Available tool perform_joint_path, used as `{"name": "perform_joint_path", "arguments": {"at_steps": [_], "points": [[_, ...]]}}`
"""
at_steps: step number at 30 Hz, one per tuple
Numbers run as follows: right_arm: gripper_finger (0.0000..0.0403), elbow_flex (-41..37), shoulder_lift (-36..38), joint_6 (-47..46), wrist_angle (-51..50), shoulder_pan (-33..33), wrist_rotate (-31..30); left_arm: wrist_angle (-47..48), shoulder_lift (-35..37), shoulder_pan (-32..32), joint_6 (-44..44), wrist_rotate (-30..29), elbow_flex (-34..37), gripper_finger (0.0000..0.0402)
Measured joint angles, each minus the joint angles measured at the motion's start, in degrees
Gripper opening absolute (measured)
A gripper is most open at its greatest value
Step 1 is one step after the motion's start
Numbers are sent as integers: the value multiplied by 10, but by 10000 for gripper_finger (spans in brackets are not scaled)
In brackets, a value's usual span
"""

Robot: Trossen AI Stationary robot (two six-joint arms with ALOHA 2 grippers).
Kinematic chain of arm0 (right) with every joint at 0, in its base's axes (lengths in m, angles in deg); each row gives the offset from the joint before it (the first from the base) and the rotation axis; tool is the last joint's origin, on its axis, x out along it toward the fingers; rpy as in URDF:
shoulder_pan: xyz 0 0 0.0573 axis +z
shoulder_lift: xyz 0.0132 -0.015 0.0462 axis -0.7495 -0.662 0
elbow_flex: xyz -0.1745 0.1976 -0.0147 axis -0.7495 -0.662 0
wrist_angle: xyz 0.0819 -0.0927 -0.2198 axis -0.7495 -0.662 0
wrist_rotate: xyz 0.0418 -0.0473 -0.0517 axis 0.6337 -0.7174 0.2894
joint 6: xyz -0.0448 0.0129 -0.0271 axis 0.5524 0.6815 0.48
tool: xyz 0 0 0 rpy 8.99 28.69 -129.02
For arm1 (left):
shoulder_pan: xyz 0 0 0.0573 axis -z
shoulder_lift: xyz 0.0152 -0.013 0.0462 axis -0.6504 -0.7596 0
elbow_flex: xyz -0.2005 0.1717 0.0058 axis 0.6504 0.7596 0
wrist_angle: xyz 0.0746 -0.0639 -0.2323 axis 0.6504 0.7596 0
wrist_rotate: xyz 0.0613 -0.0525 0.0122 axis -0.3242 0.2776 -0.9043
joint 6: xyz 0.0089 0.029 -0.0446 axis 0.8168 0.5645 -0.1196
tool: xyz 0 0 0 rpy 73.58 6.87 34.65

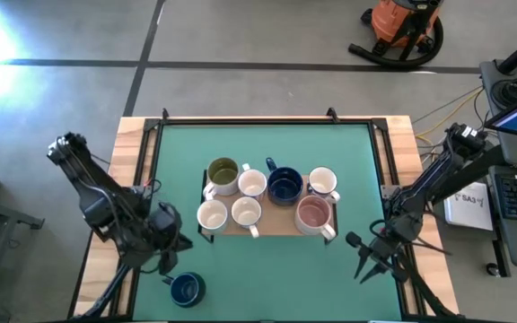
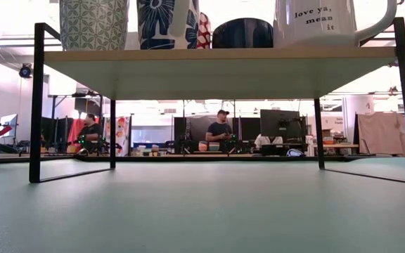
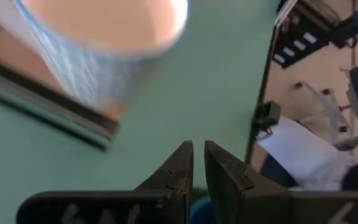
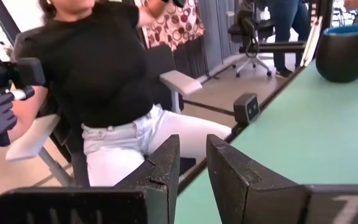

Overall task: Place coffee mugs
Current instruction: Put the blue mug on the shelf

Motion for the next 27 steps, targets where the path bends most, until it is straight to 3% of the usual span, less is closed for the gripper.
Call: {"name": "perform_joint_path", "arguments": {"at_steps": [8, 17, 27], "points": [[68, -22, 0, -2, 0, 0, 0, 7, -93, 25, -154, 134, -2, 23], [68, -24, 0, -2, -2, -1, 1, 10, -147, 74, -237, 153, -20, 23], [68, -22, 0, -1, -3, -1, 1, 67, -221, 85, -239, 160, -63, 23]]}}
